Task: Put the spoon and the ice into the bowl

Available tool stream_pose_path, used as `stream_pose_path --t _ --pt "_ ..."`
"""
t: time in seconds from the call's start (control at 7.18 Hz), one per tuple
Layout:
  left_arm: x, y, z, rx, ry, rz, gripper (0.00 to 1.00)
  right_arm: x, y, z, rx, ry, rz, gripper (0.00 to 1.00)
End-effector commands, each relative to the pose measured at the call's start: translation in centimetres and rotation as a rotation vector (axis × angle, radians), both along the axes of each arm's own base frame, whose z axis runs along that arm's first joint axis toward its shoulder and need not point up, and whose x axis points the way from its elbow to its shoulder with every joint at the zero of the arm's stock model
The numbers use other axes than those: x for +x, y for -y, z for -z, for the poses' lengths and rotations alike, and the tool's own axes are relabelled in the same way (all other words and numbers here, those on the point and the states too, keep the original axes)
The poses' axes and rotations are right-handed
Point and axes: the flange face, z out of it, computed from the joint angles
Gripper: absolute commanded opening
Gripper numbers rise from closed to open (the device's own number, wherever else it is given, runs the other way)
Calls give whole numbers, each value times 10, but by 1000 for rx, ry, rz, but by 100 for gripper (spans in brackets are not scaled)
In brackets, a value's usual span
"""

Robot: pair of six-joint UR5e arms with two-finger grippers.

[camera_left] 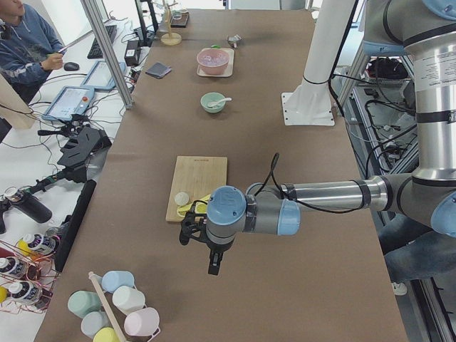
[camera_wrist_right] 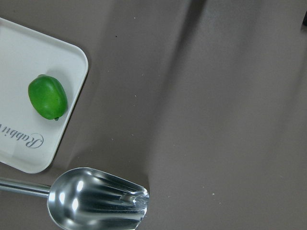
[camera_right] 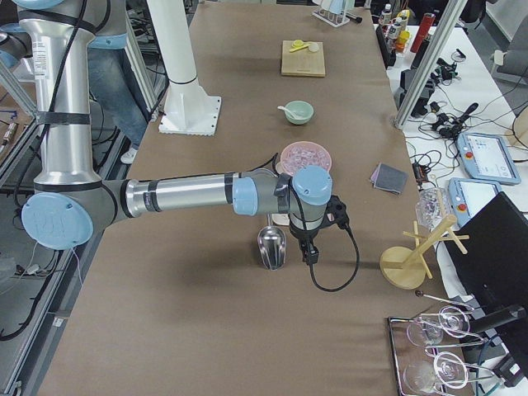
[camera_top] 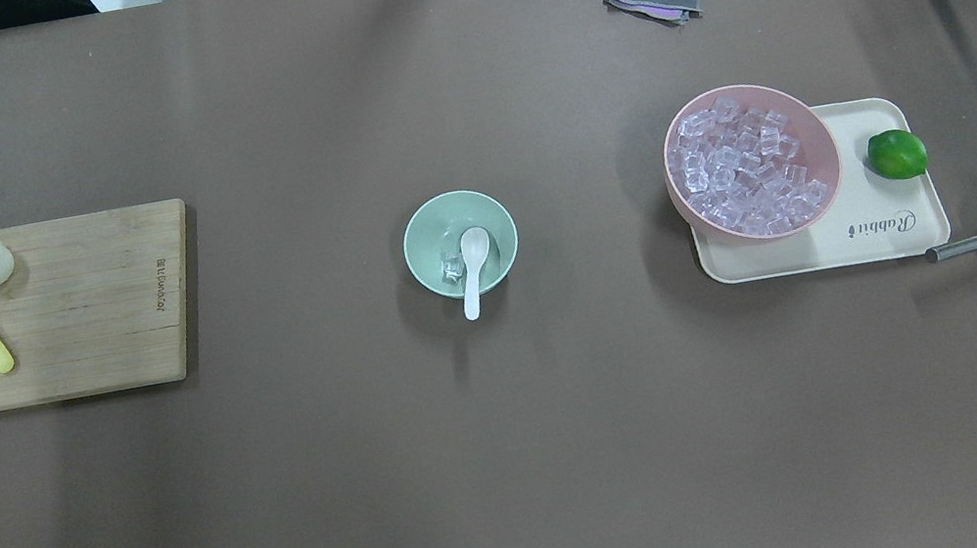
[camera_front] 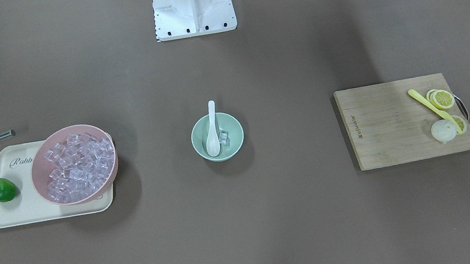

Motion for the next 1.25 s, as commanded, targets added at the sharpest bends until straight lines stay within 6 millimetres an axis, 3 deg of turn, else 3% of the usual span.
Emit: stream_pose_path --t 0.0,1.11 --pt "0 1 5 -19 -9 29 97 5 -2 -13 -25 2 -10 100" --pt "0 4 9 -3 -9 27 97 9 -3 -7 -23 16 -25 100"
